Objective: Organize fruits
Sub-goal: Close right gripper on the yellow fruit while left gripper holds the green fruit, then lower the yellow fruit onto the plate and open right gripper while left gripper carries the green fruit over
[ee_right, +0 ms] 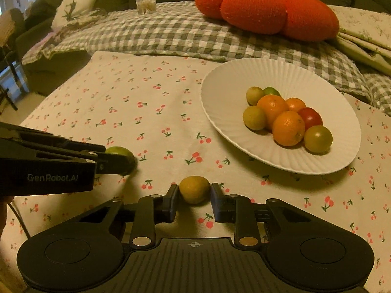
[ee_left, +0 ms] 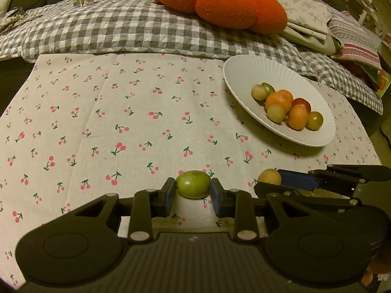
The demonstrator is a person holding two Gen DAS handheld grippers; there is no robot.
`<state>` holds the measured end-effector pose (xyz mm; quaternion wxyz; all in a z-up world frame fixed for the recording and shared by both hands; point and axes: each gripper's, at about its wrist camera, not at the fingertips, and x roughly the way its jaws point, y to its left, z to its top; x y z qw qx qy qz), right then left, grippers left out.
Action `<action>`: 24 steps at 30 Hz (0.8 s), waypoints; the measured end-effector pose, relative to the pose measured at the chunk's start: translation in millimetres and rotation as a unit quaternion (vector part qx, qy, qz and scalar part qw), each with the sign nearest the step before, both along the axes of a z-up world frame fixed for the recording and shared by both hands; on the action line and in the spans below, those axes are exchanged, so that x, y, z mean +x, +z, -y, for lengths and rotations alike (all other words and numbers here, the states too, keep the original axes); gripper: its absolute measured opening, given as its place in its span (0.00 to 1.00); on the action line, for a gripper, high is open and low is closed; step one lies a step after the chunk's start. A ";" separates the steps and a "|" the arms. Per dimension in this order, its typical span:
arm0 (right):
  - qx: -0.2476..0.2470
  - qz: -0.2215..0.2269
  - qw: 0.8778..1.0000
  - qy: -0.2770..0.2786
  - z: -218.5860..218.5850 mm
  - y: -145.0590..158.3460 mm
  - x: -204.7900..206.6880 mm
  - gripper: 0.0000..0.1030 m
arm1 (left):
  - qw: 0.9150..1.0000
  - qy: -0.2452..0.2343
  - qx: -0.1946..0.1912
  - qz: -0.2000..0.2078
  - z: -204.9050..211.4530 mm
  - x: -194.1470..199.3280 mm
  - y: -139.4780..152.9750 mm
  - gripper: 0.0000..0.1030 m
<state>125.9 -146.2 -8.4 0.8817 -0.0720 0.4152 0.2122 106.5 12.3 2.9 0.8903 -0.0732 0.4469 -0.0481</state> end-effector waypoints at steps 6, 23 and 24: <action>-0.006 0.000 1.000 0.001 -1.9 0.2 -0.9 0.25 | 1.000 -0.008 0.019 0.009 4.7 -1.2 -0.3 0.29; 0.005 -0.003 1.000 -0.012 6.3 15.6 -2.4 0.25 | 0.999 -0.008 0.028 0.015 5.6 -1.1 0.9 0.29; 0.006 -0.002 1.000 -0.013 7.0 16.7 -2.8 0.25 | 1.000 -0.007 0.024 0.014 4.4 -1.2 1.6 0.29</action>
